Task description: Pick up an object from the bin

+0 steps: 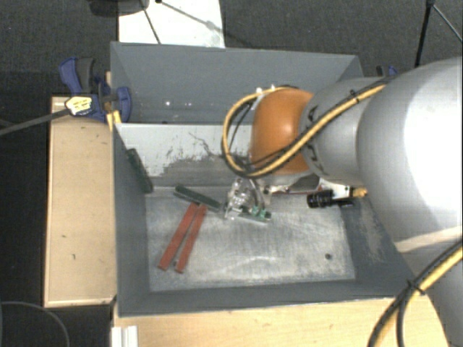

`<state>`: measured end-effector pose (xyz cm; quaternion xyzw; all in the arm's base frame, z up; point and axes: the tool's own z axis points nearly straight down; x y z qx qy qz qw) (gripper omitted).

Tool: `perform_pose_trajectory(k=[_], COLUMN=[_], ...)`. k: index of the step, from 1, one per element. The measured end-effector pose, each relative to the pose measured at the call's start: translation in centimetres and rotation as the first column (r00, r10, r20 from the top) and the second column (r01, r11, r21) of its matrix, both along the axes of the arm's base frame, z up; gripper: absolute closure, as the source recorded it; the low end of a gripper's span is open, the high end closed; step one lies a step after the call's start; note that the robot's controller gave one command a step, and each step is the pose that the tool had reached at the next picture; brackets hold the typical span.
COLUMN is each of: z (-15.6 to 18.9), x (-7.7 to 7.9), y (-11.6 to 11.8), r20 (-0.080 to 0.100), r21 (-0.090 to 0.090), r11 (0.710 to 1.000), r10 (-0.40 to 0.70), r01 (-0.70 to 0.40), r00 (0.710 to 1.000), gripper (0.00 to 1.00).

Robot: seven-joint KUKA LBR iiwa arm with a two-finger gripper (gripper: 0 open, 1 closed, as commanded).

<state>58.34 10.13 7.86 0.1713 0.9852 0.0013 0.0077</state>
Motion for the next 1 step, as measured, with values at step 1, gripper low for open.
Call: perform_pose_trajectory(k=[1], z=[1.52], x=[-0.39], y=[0.01], r20=[-0.017], r21=[-0.001], r11=[1.000], r10=[0.000], r01=[0.000], r00=[1.000], gripper=[1.00])
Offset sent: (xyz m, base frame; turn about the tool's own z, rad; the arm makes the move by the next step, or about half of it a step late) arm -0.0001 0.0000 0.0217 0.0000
